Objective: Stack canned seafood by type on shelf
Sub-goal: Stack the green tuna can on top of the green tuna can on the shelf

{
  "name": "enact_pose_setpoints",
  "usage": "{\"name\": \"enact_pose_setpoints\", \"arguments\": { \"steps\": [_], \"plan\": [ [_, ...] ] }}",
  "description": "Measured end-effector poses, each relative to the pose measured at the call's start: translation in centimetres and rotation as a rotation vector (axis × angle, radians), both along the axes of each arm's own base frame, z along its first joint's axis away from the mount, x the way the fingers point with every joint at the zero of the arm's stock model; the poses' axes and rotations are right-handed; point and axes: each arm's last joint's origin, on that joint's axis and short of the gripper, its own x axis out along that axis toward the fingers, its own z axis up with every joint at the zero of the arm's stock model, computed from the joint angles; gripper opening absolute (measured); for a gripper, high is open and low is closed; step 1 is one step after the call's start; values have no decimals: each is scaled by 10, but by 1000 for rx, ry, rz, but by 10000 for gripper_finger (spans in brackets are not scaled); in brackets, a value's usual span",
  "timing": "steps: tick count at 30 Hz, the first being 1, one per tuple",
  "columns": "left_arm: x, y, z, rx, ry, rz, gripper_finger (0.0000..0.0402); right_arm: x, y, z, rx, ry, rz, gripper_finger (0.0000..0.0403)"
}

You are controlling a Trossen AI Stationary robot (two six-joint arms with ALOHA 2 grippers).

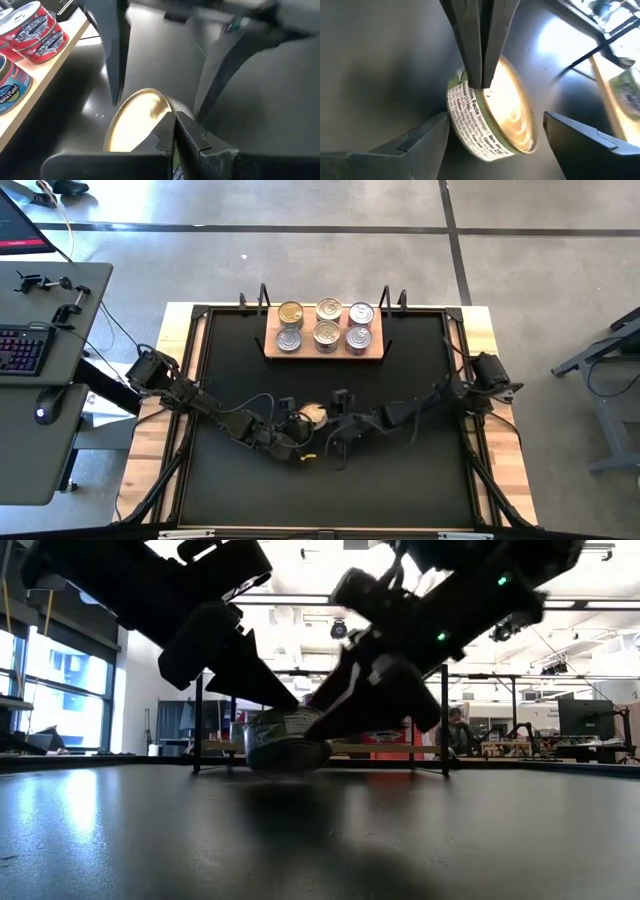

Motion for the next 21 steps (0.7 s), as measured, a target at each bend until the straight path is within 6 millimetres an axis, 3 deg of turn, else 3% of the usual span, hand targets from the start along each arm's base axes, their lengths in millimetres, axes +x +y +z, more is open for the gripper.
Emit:
{"name": "enact_pose_setpoints", "arguments": {
  "steps": [8,13,19,21],
  "plan": [
    [4,-1,5,15,-44,-21,0,13,-13,-27,115,-48,-67,289],
    [0,-2,14,33,-55,-22,0,16,-11,-32,167,-83,-96,224],
    [-16,-11,30,139,-42,-9,26,14,-2,-31,242,-112,-120,115],
    [-22,-14,34,151,-25,-26,44,14,1,-31,258,-117,-123,115]
  ]
}}
